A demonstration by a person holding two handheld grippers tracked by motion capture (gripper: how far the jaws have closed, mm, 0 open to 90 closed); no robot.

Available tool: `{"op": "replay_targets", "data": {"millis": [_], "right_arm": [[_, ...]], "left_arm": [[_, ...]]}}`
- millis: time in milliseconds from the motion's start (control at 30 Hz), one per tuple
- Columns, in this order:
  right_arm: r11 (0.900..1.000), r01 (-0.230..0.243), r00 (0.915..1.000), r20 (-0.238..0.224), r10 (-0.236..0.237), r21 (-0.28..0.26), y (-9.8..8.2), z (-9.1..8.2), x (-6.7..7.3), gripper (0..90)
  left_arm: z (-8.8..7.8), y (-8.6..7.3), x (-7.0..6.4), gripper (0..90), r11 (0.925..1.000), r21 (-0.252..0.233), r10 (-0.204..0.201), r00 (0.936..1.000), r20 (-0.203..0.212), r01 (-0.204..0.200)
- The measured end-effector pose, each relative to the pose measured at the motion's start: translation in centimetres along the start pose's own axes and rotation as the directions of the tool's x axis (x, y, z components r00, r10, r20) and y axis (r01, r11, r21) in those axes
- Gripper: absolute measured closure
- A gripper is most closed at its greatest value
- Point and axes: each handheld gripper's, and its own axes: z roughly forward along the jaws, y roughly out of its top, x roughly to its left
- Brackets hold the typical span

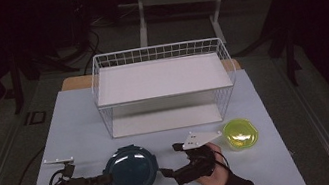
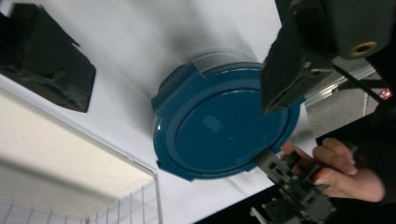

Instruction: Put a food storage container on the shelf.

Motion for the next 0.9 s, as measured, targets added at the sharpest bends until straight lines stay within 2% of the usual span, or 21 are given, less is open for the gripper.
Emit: {"op": "replay_targets", "data": {"millis": [33, 67, 100, 167, 233, 367, 500, 567, 600, 633, 733, 833, 900], "right_arm": [[1.0, -0.027, 0.9996, -0.003, 0.027, 0.003, -0.1, 0.2, 0.0, 10.0], [0.997, -0.065, 0.9976, -0.021, 0.065, 0.033, -0.2, 0.6, -0.2, 10.0], [0.996, -0.081, 0.9965, -0.017, 0.082, 0.033, -0.3, 0.8, -0.2, 10.0], [0.992, -0.116, 0.9916, -0.051, 0.118, 0.048, -0.4, 1.1, -0.5, 12.3], [0.987, -0.149, 0.9863, -0.063, 0.152, 0.055, -0.6, 1.4, -0.9, 13.4], [0.971, -0.225, 0.9676, -0.097, 0.233, 0.083, -1.0, 2.0, -1.5, 17.1], [0.96, -0.251, 0.9556, -0.126, 0.266, 0.121, -1.4, 2.6, -1.9, 29.4], [0.956, -0.26, 0.9516, -0.132, 0.278, 0.135, -1.6, 3.0, -2.0, 35.9], [0.952, -0.272, 0.9462, -0.141, 0.291, 0.143, -1.7, 3.1, -2.0, 38.0], [0.951, -0.274, 0.9453, -0.141, 0.294, 0.144, -1.7, 3.3, -2.0, 41.3], [0.943, -0.296, 0.9287, -0.184, 0.322, 0.155, -1.9, 3.6, -2.1, 51.3], [0.941, -0.301, 0.9251, -0.192, 0.328, 0.157, -1.9, 3.6, -1.9, 53.5], [0.935, -0.317, 0.9179, -0.197, 0.345, 0.16, -1.9, 3.6, -2.0, 54.4]], "left_arm": [[0.0, 0.0, -0.1, 51.1, 0.9999, -0.005, 0.012, 0.9999, -0.001, -0.012], [0.0, -0.1, -0.2, 51.2, 0.9997, -0.007, 0.025, 0.9997, -0.002, -0.025], [0.1, -0.1, -0.4, 51.3, 0.9991, -0.007, 0.043, 0.9991, -0.004, -0.043], [0.1, 0.0, -0.8, 51.8, 0.9974, -0.008, 0.071, 0.9974, -0.006, -0.071], [0.1, -0.1, -1.1, 52.5, 0.9955, -0.007, 0.095, 0.9955, -0.008, -0.095], [0.0, -0.2, -1.4, 53.4, 0.9916, 0.002, 0.129, 0.9916, -0.006, -0.129], [-0.1, -0.4, -1.7, 53.9, 0.9845, 0.005, 0.176, 0.9845, -0.005, -0.176], [-0.1, -0.5, -1.8, 54.1, 0.9816, 0.008, 0.191, 0.9817, -0.004, -0.191], [-0.1, -0.5, -1.9, 54.2, 0.9807, 0.006, 0.195, 0.9807, -0.004, -0.195], [-0.2, -0.6, -1.9, 54.4, 0.9797, 0.007, 0.2, 0.9797, -0.002, -0.2], [-0.2, -0.8, -2.1, 54.8, 0.9761, 0.01, 0.217, 0.9761, -0.004, -0.217], [-0.3, -0.9, -2.3, 55.0, 0.975, 0.009, 0.222, 0.975, -0.005, -0.222], [-0.3, -1.1, -2.3, 55.1, 0.9736, 0.007, 0.228, 0.9736, -0.003, -0.228]]}}
